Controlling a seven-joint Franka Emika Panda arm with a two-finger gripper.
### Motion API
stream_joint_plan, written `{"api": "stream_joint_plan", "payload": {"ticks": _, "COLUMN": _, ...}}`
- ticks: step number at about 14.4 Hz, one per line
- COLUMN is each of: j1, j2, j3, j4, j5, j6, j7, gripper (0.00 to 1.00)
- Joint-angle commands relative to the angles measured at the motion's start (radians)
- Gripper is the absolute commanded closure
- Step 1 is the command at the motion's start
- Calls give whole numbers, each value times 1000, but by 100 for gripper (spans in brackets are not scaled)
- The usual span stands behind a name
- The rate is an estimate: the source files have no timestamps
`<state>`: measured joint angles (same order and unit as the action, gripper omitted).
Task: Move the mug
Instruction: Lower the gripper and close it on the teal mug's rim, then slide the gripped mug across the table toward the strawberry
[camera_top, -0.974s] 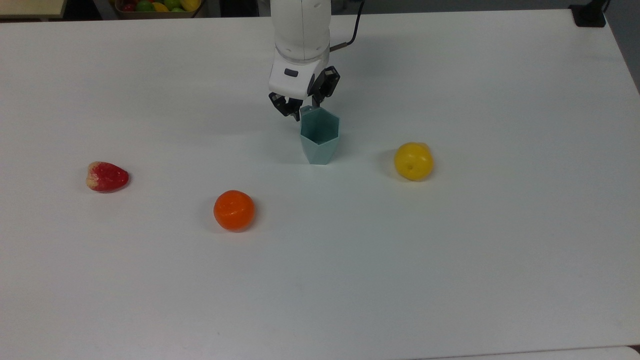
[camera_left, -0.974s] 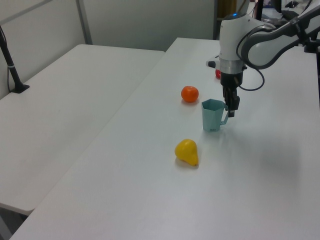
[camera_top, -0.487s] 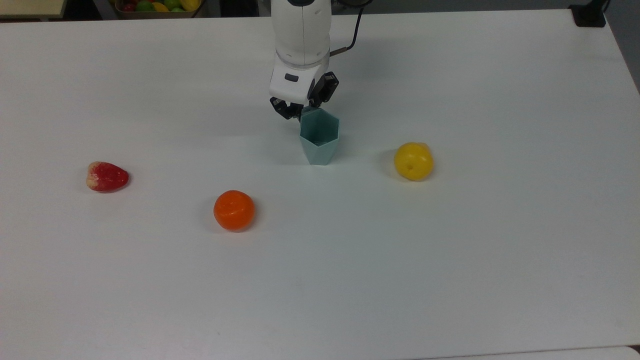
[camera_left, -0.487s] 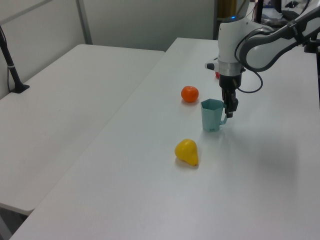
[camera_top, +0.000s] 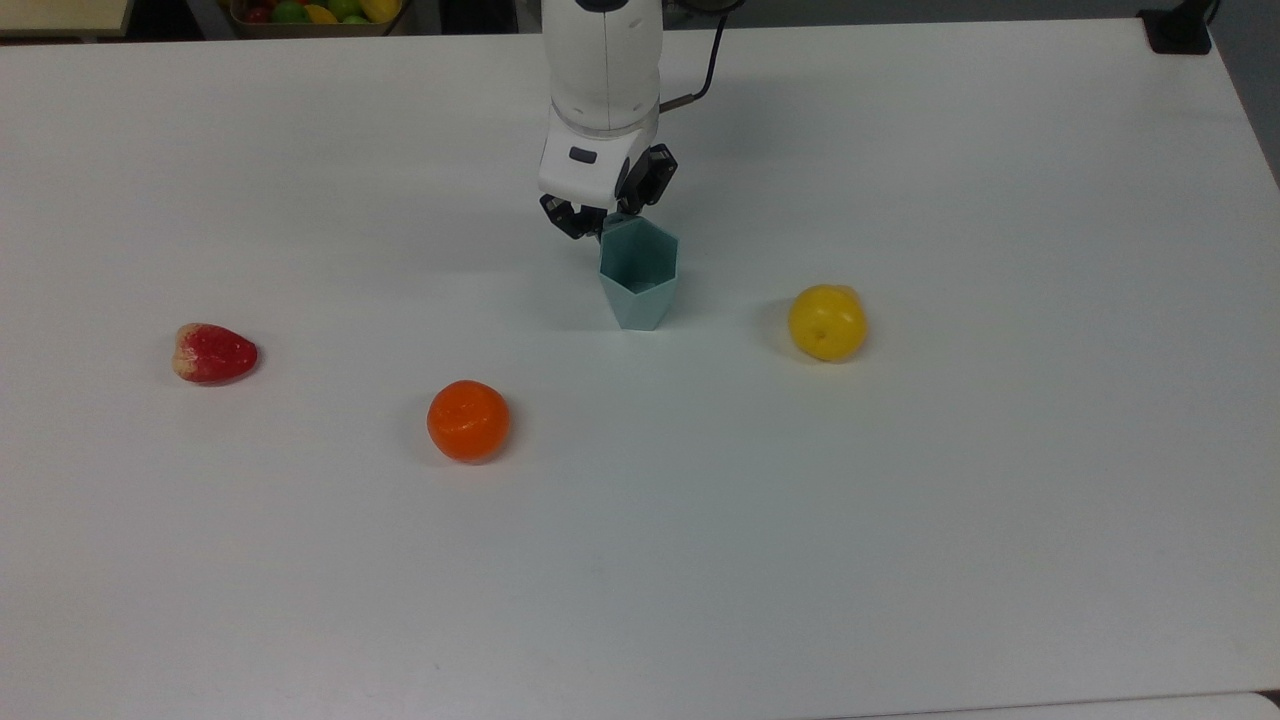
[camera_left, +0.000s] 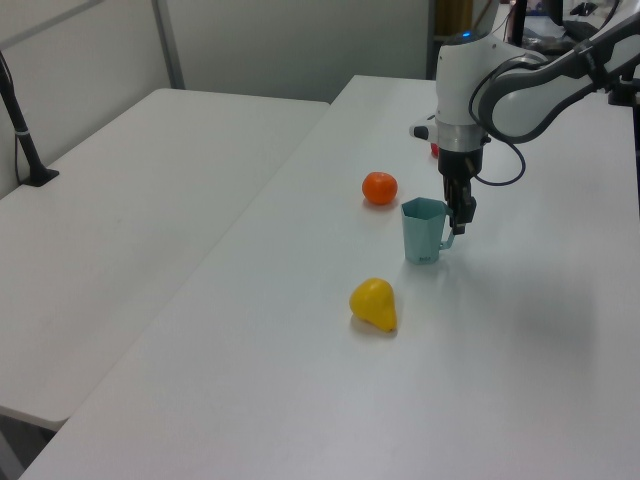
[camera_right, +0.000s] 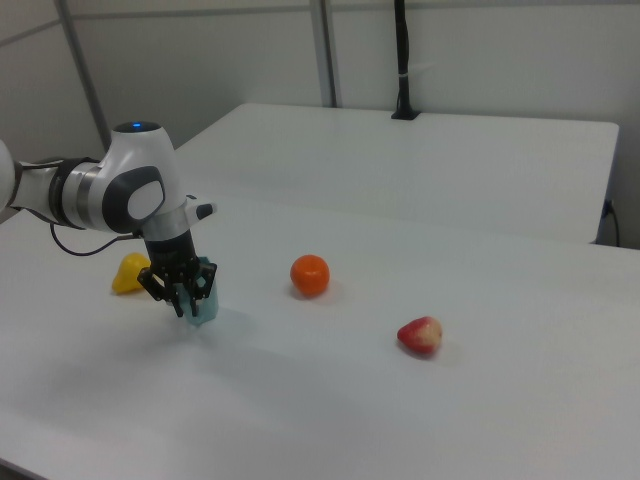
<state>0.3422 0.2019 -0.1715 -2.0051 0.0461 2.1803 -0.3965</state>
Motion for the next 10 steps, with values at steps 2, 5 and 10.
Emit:
{"api": "stream_joint_plan", "payload": {"ticks": 2, "j1": -3, "j2": -44, "j3": -5, "j4": 3, "j5": -20, "j6": -2, "j7": 60, "gripper": 93}}
{"api": "stream_joint_plan", "payload": {"ticks": 5, "j1": -25, "j2": -93, "j3": -3, "j4": 3, "j5": -20, "j6": -62, "j7": 67, "gripper": 93}}
{"api": "stream_joint_plan", "payload": {"ticks": 10, "j1": -118, "j2": -189, "j3": 32, "j4": 5, "j5": -15, "j6": -194, "j7": 65, "gripper": 93}}
